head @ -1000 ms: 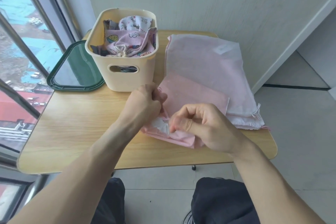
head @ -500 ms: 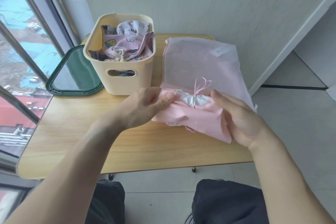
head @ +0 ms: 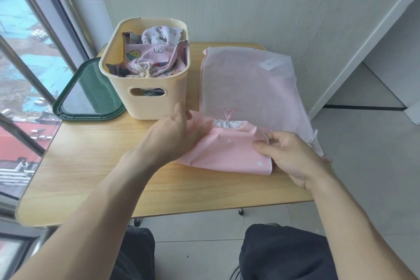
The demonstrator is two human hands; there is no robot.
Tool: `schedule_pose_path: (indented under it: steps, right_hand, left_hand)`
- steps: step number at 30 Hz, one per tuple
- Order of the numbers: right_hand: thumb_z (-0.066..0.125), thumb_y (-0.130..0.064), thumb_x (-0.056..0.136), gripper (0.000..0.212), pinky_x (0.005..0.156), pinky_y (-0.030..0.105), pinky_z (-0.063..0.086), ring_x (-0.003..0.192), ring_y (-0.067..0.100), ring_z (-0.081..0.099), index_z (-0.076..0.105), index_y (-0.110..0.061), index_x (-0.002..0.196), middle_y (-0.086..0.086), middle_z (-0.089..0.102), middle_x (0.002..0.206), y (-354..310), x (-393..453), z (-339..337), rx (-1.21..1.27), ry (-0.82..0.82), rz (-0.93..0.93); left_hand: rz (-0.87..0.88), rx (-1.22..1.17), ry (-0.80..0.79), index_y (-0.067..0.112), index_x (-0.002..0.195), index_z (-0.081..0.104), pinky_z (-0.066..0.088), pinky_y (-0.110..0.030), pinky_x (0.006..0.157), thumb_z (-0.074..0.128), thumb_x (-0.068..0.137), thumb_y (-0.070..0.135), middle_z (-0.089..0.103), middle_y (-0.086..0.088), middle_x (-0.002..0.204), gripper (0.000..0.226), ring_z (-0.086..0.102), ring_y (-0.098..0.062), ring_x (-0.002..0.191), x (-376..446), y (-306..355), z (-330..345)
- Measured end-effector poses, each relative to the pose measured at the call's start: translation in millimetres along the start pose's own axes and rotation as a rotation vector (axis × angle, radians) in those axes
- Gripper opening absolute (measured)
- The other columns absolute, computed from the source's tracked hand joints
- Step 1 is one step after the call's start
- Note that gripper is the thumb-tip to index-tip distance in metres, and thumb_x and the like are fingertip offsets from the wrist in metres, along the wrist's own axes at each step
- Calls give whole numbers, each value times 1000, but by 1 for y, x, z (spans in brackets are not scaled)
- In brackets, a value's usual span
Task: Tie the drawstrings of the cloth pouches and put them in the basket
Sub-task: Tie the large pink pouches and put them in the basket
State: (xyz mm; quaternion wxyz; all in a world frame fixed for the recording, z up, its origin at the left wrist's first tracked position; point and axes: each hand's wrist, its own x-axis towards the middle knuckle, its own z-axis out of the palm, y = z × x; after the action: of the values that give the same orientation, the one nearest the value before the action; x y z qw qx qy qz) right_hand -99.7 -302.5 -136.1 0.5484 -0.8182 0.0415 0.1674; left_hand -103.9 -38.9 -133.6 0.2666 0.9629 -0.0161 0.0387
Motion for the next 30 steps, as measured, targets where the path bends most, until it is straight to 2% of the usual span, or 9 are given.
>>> schedule_pose_path:
  steps: [5, 11, 15, 19, 22, 24, 28, 29, 30]
  right_hand:
    - [72, -10, 80, 2, 67, 31, 43, 72, 22, 64, 72, -12, 80, 12, 75, 80, -5, 1, 12, -158, 129, -1]
    - [68, -9, 81, 7, 48, 20, 31, 50, 8, 43, 64, -14, 78, -6, 55, 57, -14, -4, 3, -326, -12, -47]
    - [70, -12, 81, 15, 60, 27, 38, 63, 13, 56, 70, -21, 92, 8, 71, 70, -16, -6, 1, -277, 18, -107]
    - [83, -21, 79, 29, 54, 16, 40, 54, 6, 52, 65, -22, 102, -6, 62, 59, -18, -4, 9, -139, 219, -261]
    - [89, -20, 75, 37, 74, 15, 51, 73, 1, 62, 66, -18, 104, -5, 69, 83, -25, -8, 15, 37, 384, -443]
    - [87, -22, 77, 36, 89, 27, 56, 92, 3, 64, 65, -22, 106, -4, 67, 101, -28, -11, 20, 77, 459, -576]
    - [77, -42, 79, 43, 92, 41, 56, 110, 14, 61, 60, -33, 116, 4, 56, 126, -36, -18, 28, 90, 469, -699]
    - [76, -44, 79, 46, 90, 40, 57, 111, 13, 61, 59, -31, 120, 4, 53, 130, -41, -19, 31, 112, 431, -703]
    - [76, -44, 79, 51, 87, 37, 58, 113, 13, 62, 58, -30, 125, 5, 51, 134, -48, -21, 35, 140, 375, -705]
  left_hand:
    - [250, 34, 137, 17, 140, 43, 38, -42, 102, 55, 92, 55, 52, -8, 130, 62, 46, -30, 125, -2, 12, 3]
    - [330, 29, -85, 24, 150, 38, 30, -40, 110, 43, 87, 47, 55, -3, 140, 67, 41, -27, 135, -13, 31, 10]
    - [280, 63, -80, 24, 149, 37, 38, -40, 103, 52, 92, 50, 58, -3, 131, 64, 45, -28, 121, -20, 28, 11]
    - [199, -95, -177, 24, 151, 30, 39, -25, 89, 62, 93, 42, 55, -1, 122, 69, 53, -21, 116, -28, 26, 6]
    - [221, -237, -227, 36, 153, 27, 34, -15, 69, 56, 98, 22, 48, 10, 79, 64, 51, -15, 85, -31, 23, -2]
    - [257, -386, -208, 49, 146, 31, 35, -19, 66, 48, 99, 12, 40, 7, 74, 62, 41, -13, 68, -30, 20, -7]
    - [251, -622, 20, 30, 151, 35, 34, -23, 47, 43, 102, 3, 44, 9, 57, 56, 41, -12, 49, -33, 29, -20]
    - [245, -668, 93, 25, 152, 35, 41, -33, 47, 44, 103, 3, 63, -2, 68, 55, 57, -23, 57, -34, 36, -27]
    - [238, -707, 166, 23, 152, 34, 47, -48, 62, 46, 103, 4, 69, -22, 98, 54, 64, -38, 84, -35, 43, -35]
